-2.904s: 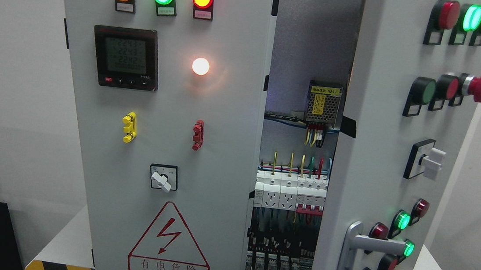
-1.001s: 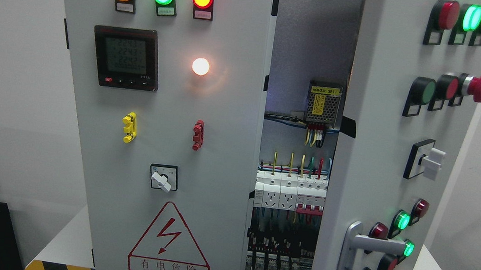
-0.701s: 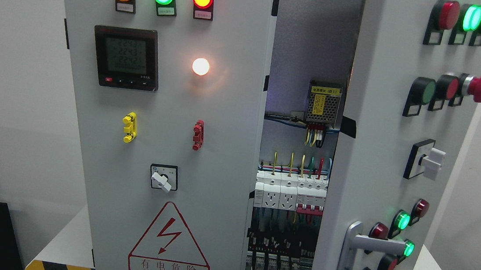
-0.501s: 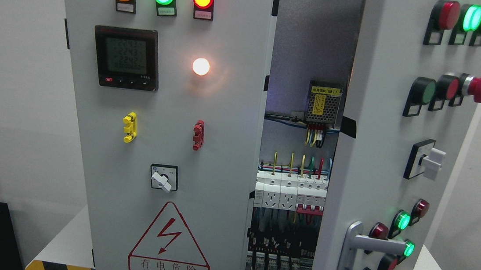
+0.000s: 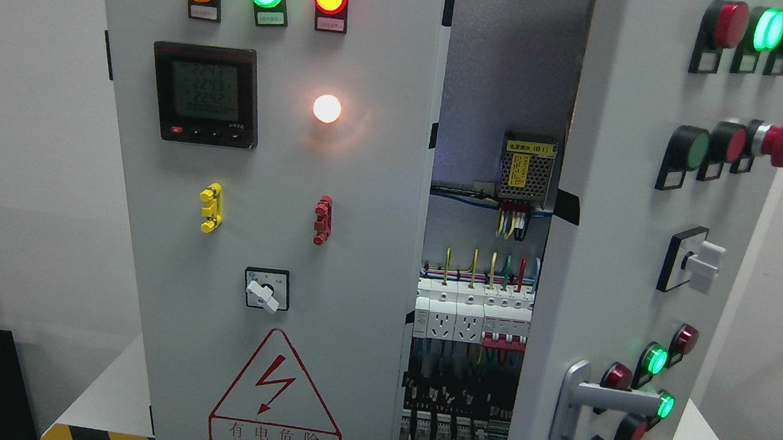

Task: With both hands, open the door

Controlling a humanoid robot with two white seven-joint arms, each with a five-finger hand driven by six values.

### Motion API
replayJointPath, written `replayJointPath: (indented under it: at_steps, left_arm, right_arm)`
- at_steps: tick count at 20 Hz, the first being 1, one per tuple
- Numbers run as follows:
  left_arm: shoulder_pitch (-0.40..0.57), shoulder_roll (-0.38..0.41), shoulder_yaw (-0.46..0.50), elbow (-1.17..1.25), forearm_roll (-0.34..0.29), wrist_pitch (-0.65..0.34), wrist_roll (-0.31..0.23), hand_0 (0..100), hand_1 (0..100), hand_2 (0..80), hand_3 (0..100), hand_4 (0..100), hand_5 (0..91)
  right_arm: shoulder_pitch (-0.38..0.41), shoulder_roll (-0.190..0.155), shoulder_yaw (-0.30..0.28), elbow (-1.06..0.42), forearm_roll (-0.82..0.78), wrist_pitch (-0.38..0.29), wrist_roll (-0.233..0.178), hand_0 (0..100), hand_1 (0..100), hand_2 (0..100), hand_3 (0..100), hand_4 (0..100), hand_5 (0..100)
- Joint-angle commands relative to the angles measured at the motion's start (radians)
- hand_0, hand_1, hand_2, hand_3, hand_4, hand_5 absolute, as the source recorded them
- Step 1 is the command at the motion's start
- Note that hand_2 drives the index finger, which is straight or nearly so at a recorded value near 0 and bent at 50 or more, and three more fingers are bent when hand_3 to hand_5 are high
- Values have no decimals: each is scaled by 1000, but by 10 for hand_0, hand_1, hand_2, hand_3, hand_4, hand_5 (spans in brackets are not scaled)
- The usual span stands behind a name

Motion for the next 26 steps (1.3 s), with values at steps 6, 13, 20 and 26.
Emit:
replayJointPath:
  at_steps: [6, 13, 20, 26]
  left_arm:
    - [10, 353, 17, -290, 276, -70, -1, 120, 389, 0, 0, 0, 0]
    - [4, 421, 23, -347, 327, -70, -1, 120, 389, 0, 0, 0, 0]
    - [-65, 583, 22, -399, 490, -69, -1, 120, 389, 0, 0, 0, 0]
    - [-217, 665, 23, -416, 551, 27, -3, 120, 389, 0, 0, 0, 0]
  right_arm:
    - [1, 0, 0, 0, 32, 0, -2, 505, 156, 0, 0, 0, 0]
    - [0, 0, 0, 0, 34, 0, -2, 506, 155, 0, 0, 0, 0]
    - [1, 1, 0, 0, 34, 0, -3, 506, 155, 0, 0, 0, 0]
    - [1, 6, 0, 4, 34, 0, -2, 506, 154, 0, 0, 0, 0]
